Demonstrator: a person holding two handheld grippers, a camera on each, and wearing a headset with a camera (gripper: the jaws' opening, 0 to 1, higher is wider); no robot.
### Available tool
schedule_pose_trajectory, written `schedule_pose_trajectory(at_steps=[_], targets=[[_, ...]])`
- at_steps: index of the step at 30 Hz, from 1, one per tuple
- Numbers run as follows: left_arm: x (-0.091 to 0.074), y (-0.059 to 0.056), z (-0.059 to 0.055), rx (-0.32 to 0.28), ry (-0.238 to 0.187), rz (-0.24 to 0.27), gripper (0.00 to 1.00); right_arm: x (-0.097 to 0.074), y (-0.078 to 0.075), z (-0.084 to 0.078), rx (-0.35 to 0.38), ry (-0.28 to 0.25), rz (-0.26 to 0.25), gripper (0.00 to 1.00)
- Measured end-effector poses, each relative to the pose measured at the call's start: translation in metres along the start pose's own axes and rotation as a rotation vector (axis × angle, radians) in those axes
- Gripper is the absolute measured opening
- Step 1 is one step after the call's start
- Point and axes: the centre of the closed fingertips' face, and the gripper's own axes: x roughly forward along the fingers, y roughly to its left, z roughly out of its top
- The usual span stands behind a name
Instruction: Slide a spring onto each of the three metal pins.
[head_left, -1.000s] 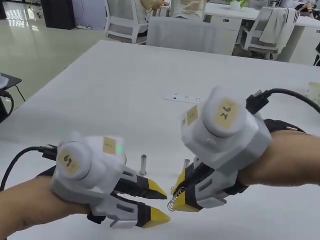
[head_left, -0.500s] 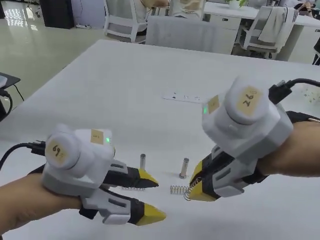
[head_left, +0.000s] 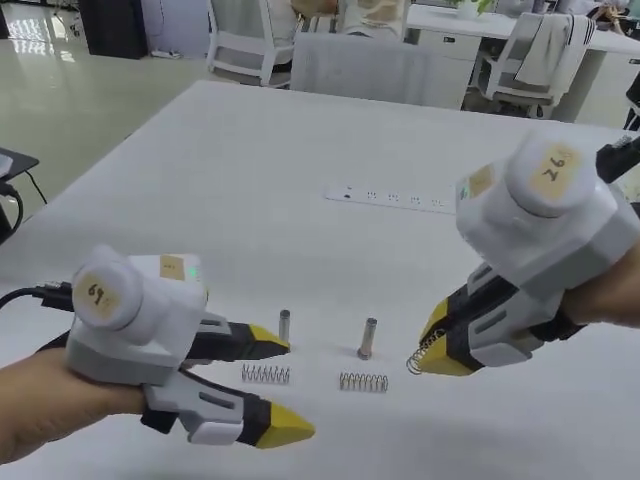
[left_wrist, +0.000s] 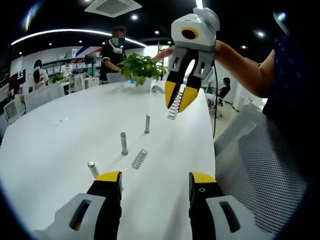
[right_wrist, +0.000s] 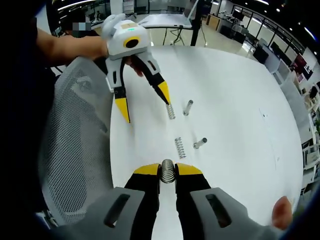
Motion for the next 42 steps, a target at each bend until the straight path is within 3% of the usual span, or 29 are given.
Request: schedule_pose_trajectory(at_steps=[18,30,42], targets=[[-0.007,0.016,-0.005,-0.046,0.001,0.067,0.62,-0.027,-0.036,-0.026,0.079,0.030,-0.079,0.09],[-0.009,0.022,-0.008,-0.053,0.006,0.084,0.65,-0.026,-0.064,-0.045,0.066,0.129,-0.117,0.09],[-0.010,0.023,-0.009,-0.058,0.006,0.095,0.68,-0.004,-0.077,-0.064,0.060,0.211,-0.098,0.09]])
